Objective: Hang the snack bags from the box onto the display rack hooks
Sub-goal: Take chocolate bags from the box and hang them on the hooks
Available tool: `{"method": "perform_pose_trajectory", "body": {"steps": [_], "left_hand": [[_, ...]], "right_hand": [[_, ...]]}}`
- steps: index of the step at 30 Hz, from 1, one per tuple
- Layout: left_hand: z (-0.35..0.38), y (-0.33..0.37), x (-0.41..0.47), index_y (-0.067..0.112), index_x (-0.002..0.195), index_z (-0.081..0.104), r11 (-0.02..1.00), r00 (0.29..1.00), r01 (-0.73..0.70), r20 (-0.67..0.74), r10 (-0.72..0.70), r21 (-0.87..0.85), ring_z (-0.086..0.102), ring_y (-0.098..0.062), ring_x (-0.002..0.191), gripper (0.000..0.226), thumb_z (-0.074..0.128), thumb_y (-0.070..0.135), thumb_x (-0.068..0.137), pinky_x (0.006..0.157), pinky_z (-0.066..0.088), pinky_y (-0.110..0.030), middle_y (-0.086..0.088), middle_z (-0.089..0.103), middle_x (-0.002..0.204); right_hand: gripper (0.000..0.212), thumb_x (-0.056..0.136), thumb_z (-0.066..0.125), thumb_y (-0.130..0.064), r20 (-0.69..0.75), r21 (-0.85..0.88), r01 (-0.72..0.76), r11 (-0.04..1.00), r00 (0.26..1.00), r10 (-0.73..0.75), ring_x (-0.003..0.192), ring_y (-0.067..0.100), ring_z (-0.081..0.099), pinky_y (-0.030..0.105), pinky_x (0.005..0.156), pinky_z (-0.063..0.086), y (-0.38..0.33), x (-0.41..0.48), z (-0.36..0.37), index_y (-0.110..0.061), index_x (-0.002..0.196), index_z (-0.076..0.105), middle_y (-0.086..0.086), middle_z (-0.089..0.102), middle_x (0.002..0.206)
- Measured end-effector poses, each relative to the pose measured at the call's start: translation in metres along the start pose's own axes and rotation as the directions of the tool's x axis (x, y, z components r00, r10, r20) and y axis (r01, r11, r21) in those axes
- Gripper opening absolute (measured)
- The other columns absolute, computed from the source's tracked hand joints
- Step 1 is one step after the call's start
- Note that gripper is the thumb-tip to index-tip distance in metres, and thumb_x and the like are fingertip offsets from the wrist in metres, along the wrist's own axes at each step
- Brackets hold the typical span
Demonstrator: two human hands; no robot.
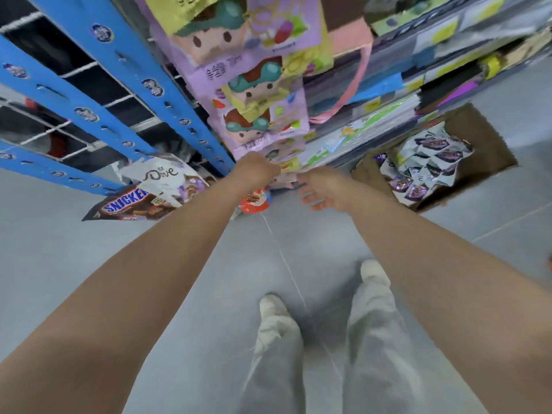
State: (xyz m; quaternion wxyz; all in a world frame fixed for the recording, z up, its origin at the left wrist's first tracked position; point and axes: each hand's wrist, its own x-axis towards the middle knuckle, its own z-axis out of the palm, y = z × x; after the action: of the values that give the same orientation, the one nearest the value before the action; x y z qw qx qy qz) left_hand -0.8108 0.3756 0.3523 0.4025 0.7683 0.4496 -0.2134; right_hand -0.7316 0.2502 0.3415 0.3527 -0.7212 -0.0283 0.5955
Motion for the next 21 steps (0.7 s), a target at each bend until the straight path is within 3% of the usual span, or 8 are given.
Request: {"method": "perform_pose_trajectory", "body": {"steps": [3,6,9,12,14,17,19,21], "left_hand": [[0.046,0.06,0.015,0.004,0.087,0.059,0.993,0.996,-0.09,0.028,0.088,0.078,0.056,-0.023,0.079,0.019,0.051,0.02,0.091,0.063,0.043,-0.027,-0.008,0.058,0.088],[0.094,0.117,0.037,0.013,0.095,0.05,0.992,0.992,-0.122,0.034,0.121,0.023,0.05,-0.021,0.079,0.011,0.055,0.021,0.09,0.059,0.039,-0.023,-0.011,0.055,0.102],[0.144,0.174,0.071,0.01,0.114,0.048,0.994,0.991,-0.107,0.077,0.105,0.024,0.055,-0.027,0.094,0.029,0.054,0.026,0.09,0.068,0.035,-0.025,-0.015,0.055,0.107],[0.196,0.223,0.111,0.017,0.098,0.045,0.997,0.993,-0.073,0.097,0.073,-0.005,0.049,-0.021,0.09,0.015,0.053,0.026,0.09,0.072,0.036,-0.026,-0.005,0.048,0.099],[0.231,0.245,0.145,0.019,0.074,0.041,0.999,0.993,-0.051,0.103,0.051,0.004,0.044,-0.019,0.076,0.019,0.053,0.02,0.089,0.062,0.032,-0.027,-0.001,0.043,0.077],[0.277,0.265,0.188,0.015,0.057,0.027,0.992,0.987,-0.085,0.144,0.072,0.091,0.031,-0.018,0.057,0.038,0.052,0.013,0.086,0.05,0.017,-0.029,-0.002,0.027,0.06],[0.304,0.273,0.214,0.015,0.055,0.026,0.983,0.984,-0.091,0.168,0.063,0.162,0.028,-0.016,0.051,0.041,0.053,0.015,0.087,0.048,0.015,-0.029,-0.003,0.026,0.057],[0.327,0.275,0.244,0.018,0.056,0.027,0.969,0.983,-0.096,0.174,0.057,0.226,0.029,-0.015,0.052,0.04,0.055,0.019,0.086,0.05,0.016,-0.028,0.0,0.026,0.059]], "right_hand": [[0.013,0.094,0.051,-0.028,-0.051,0.094,-0.028,0.995,0.998,0.033,0.06,0.013,0.051,0.024,0.056,0.038,0.027,0.003,-0.074,-0.016,0.089,0.051,0.002,0.049,0.076],[0.022,0.096,0.045,-0.029,-0.04,0.234,-0.079,0.969,0.995,0.091,0.047,0.012,0.051,0.016,0.039,0.036,0.055,0.015,-0.154,-0.022,0.076,0.051,0.002,0.048,0.07],[0.017,0.095,0.045,-0.021,-0.157,0.21,-0.149,0.966,0.971,0.183,0.063,0.015,0.052,0.019,0.053,0.035,0.078,0.033,-0.236,-0.012,0.1,0.057,0.019,0.059,0.09],[0.033,0.098,0.033,-0.019,-0.095,0.263,-0.215,0.94,0.964,0.247,0.078,0.015,0.054,0.024,0.062,0.034,0.101,0.053,-0.311,-0.004,0.121,0.052,0.01,0.048,0.081],[0.023,0.099,0.035,-0.019,-0.101,0.259,-0.212,0.942,0.964,0.245,0.092,0.019,0.058,0.032,0.082,0.048,0.119,0.074,-0.352,-0.009,0.099,0.056,0.006,0.05,0.081],[0.008,0.094,0.049,-0.017,-0.277,0.299,-0.161,0.94,0.928,0.247,0.117,0.034,0.057,0.045,0.1,0.046,0.152,0.11,-0.393,-0.013,0.093,0.056,0.014,0.062,0.11],[0.018,0.095,0.048,-0.016,-0.249,0.356,-0.203,0.912,0.92,0.301,0.12,0.035,0.055,0.044,0.099,0.047,0.171,0.136,-0.409,-0.007,0.107,0.057,0.021,0.058,0.125],[0.017,0.097,0.043,-0.014,-0.173,0.421,-0.268,0.866,0.914,0.367,0.124,0.034,0.051,0.04,0.099,0.047,0.188,0.164,-0.422,-0.006,0.093,0.057,0.026,0.052,0.131]]}}
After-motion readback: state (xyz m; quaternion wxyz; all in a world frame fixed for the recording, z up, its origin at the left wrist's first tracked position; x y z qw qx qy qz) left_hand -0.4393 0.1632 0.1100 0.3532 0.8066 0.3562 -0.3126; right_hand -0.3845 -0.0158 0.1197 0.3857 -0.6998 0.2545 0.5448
